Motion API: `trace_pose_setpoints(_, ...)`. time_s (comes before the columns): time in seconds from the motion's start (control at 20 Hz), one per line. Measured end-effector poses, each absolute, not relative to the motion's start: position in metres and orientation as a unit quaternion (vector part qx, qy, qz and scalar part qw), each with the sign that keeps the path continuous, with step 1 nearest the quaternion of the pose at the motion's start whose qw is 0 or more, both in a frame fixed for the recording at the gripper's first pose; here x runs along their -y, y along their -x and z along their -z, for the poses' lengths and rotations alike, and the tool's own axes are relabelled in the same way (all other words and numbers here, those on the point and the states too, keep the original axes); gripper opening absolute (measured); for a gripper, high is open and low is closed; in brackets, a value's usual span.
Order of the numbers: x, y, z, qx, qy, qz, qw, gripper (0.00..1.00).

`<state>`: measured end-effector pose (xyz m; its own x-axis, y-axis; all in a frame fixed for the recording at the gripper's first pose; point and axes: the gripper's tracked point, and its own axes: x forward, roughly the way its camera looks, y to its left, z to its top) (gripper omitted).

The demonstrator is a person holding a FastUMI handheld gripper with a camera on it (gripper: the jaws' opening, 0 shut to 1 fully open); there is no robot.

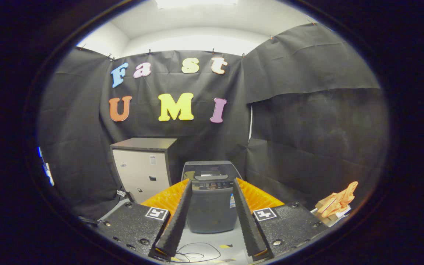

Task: Put the clothes into the washing machine and then close the washing machine lid.

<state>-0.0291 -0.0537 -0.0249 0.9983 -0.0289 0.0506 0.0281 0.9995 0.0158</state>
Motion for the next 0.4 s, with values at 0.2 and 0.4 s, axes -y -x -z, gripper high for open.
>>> trace_pose_setpoints(0.2, 0.05, 0.028, 0.021, 0.027, -0.009, 0.013, 1.0, 0.7)
trace_pose_setpoints(0.4, 0.048, 0.031, 0.014, 0.033, -0.002, 0.014, 0.999, 0.7)
